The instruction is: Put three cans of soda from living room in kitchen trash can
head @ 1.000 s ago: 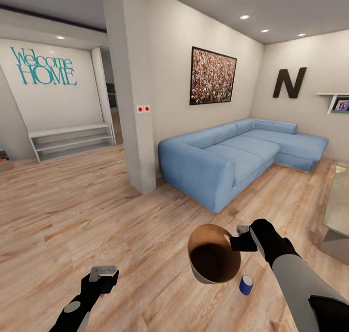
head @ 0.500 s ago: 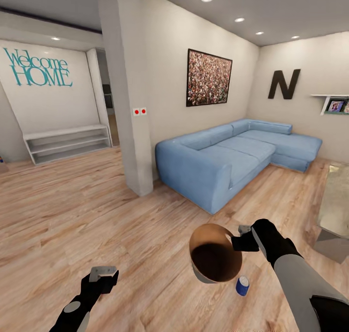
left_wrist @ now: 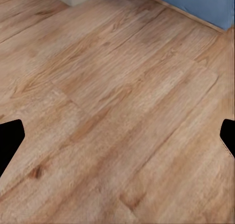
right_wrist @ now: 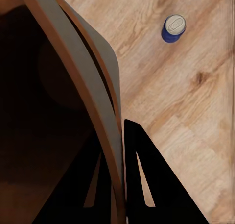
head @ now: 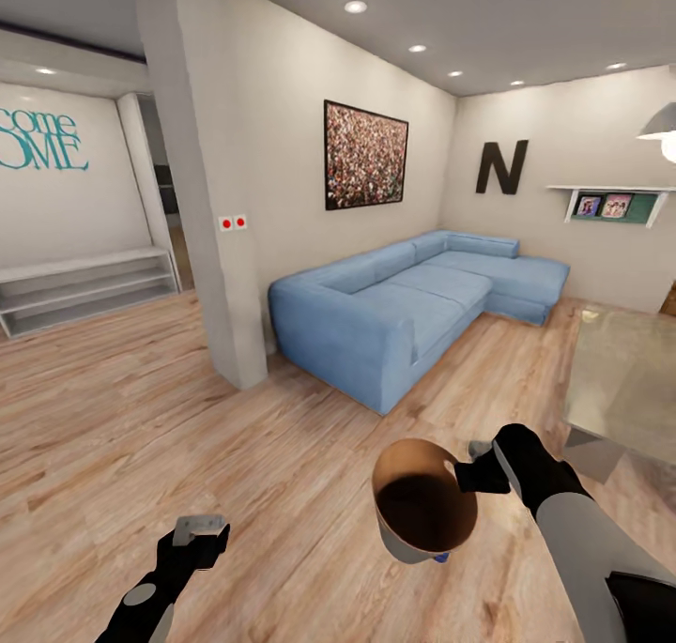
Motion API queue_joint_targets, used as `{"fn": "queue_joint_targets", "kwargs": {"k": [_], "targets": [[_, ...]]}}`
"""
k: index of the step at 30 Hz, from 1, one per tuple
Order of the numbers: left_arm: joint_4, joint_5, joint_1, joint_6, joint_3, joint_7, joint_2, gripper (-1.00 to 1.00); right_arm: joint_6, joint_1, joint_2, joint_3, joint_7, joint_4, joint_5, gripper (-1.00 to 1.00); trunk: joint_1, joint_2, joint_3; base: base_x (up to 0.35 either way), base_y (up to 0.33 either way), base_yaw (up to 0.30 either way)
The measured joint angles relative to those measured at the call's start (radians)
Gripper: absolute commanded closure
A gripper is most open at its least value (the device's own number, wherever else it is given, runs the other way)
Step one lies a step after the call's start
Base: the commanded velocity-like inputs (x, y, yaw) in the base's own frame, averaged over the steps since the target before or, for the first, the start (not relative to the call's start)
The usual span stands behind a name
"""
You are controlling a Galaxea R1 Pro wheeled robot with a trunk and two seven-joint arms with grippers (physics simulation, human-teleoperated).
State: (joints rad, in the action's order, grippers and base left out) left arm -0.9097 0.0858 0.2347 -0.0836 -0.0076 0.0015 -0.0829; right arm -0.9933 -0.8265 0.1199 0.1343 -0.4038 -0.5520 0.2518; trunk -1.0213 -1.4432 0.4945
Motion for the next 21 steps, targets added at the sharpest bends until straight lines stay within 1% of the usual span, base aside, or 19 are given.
{"fn": "queue_joint_targets", "kwargs": {"k": [12,21], "targets": [[0.0,0.0,0.0,0.0,0.0,0.0,0.0,-1.0,0.0,0.0,0.003,0.0,0.001,-0.001,0.001,1.0,0.046,0.084,-0.042,0.0,0.0,-0.239],[-0.002,0.0,0.0,0.0,0.0,0.0,0.0,-1.0,0.0,0.0,0.003,0.0,0.001,-0.001,0.0,1.0,0.08,0.147,-0.074,0.0,0.0,-0.209]]}}
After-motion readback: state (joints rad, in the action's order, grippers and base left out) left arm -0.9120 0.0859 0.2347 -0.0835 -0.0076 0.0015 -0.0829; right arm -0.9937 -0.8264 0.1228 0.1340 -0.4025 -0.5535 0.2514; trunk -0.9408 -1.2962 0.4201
